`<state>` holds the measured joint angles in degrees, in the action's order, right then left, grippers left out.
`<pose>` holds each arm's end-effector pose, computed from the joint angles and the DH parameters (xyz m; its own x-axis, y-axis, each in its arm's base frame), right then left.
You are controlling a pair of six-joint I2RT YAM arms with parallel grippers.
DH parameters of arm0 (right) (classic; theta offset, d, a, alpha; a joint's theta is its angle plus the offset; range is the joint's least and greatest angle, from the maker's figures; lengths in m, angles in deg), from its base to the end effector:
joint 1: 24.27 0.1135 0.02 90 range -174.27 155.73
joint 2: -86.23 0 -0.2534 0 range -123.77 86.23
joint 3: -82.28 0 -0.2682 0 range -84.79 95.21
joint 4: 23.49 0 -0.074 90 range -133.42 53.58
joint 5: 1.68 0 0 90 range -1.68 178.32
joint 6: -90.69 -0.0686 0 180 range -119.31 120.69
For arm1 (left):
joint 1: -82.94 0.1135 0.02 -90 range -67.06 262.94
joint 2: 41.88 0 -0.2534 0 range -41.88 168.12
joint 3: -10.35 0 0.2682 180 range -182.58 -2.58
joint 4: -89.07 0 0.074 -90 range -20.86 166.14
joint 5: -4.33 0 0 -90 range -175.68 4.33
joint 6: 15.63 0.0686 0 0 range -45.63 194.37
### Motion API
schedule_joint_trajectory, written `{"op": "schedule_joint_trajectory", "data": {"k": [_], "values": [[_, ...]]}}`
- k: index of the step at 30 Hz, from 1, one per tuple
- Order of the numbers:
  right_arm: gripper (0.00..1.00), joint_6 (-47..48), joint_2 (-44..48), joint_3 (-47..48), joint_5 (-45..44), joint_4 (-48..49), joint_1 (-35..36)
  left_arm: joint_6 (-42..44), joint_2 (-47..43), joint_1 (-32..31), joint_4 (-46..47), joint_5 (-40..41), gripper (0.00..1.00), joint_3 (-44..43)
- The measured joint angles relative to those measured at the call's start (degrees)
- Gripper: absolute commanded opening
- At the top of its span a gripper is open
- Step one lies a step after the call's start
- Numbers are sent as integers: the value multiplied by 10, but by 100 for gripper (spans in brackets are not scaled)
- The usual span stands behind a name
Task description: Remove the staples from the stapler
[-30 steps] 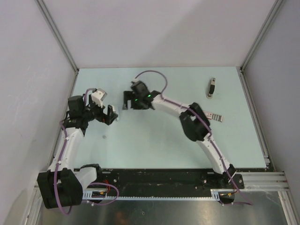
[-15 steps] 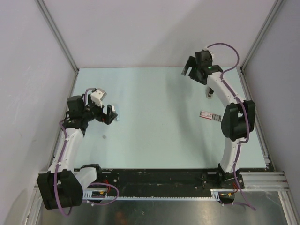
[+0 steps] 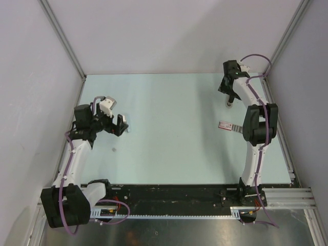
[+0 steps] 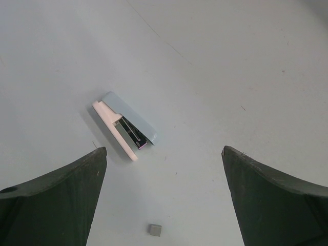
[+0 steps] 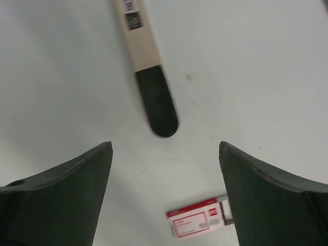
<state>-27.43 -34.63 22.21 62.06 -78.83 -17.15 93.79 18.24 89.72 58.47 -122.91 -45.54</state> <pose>0.4934 0.0310 0.2140 -0.6653 0.3429 -0.6632 0.5059 0.8603 -0.0628 0.2698 -0.0097 0.2400 -0.4021 0.2188 -0.8891 0.5651 0.8233 -0.0530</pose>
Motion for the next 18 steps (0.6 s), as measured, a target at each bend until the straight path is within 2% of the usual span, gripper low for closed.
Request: {"op": "schedule_joint_trajectory", "data": {"k": [11, 18], "values": [[86, 21, -43, 17, -17, 11, -27, 0, 8, 0, 0, 0, 99, 0], [77, 35, -74, 17, 27, 39, -36, 0, 8, 0, 0, 0, 99, 0]]}}
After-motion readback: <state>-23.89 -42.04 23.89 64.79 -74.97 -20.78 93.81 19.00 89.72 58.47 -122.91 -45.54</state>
